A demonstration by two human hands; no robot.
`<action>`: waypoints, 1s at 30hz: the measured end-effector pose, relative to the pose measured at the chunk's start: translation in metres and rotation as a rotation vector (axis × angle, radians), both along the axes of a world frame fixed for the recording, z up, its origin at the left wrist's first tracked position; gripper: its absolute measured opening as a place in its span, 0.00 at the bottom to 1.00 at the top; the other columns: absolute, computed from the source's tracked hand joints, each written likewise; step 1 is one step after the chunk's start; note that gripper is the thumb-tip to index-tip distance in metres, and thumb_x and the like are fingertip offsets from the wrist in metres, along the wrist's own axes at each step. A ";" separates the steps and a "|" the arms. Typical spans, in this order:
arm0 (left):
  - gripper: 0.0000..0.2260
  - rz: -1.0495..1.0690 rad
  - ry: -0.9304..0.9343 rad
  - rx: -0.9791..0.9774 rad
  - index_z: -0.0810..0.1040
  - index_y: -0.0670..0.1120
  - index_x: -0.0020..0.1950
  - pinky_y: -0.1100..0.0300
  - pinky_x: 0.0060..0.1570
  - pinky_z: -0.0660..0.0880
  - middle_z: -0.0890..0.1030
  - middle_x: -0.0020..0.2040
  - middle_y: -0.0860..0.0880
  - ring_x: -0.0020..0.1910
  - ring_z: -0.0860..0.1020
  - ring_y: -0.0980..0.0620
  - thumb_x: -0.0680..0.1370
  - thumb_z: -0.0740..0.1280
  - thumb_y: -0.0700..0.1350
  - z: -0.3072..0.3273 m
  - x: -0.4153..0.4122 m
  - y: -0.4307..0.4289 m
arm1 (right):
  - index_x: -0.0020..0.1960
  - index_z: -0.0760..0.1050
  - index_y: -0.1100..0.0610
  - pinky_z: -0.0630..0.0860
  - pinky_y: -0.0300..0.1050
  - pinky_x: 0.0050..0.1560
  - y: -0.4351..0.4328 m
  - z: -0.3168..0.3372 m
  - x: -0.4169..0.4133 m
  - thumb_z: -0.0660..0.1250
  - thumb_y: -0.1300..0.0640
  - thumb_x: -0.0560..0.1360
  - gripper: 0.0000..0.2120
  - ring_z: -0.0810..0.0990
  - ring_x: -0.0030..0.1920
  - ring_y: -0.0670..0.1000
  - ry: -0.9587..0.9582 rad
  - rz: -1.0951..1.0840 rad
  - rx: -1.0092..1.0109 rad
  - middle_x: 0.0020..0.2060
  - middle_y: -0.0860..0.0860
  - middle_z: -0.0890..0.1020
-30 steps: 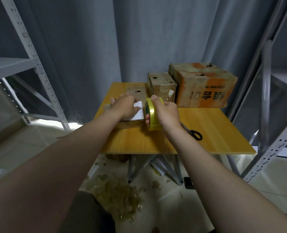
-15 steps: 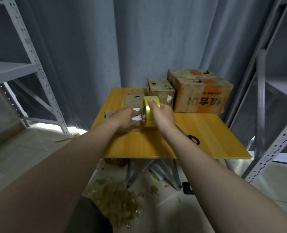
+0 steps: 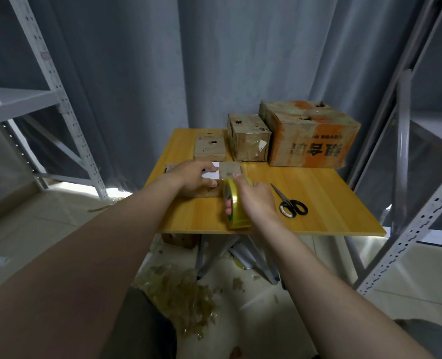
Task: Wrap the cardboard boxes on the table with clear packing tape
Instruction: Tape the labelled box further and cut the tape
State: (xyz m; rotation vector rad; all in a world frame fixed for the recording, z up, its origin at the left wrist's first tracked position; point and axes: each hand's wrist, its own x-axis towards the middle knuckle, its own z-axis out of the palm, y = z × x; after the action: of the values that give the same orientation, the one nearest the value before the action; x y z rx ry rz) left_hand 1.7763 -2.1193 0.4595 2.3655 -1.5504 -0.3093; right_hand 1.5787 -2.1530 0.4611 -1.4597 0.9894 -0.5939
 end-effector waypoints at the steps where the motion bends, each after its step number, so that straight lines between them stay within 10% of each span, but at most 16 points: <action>1: 0.25 -0.007 0.003 -0.005 0.71 0.54 0.78 0.55 0.71 0.62 0.66 0.80 0.51 0.78 0.65 0.47 0.81 0.70 0.54 -0.001 -0.001 0.003 | 0.47 0.76 0.58 0.84 0.58 0.53 0.004 -0.004 -0.002 0.63 0.41 0.83 0.20 0.85 0.33 0.56 0.010 0.004 0.002 0.32 0.56 0.86; 8: 0.26 -0.016 0.007 -0.006 0.71 0.55 0.78 0.53 0.74 0.60 0.66 0.81 0.52 0.79 0.64 0.47 0.80 0.71 0.56 -0.004 -0.013 0.020 | 0.50 0.77 0.58 0.84 0.48 0.42 0.026 -0.011 -0.015 0.64 0.41 0.82 0.19 0.84 0.29 0.53 -0.019 -0.017 0.063 0.33 0.55 0.86; 30: 0.26 -0.052 0.011 0.040 0.72 0.54 0.77 0.51 0.71 0.65 0.68 0.80 0.50 0.77 0.67 0.44 0.80 0.71 0.55 -0.006 -0.062 0.062 | 0.50 0.77 0.56 0.85 0.62 0.49 0.093 -0.044 -0.068 0.64 0.45 0.83 0.14 0.87 0.35 0.57 -0.082 -0.089 0.062 0.32 0.56 0.86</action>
State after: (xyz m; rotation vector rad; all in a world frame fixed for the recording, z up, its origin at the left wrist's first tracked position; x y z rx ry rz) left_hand 1.7140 -2.0572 0.4537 2.3520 -1.6177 -0.3679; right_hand 1.5105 -2.0598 0.4175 -1.3317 1.0037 -0.6763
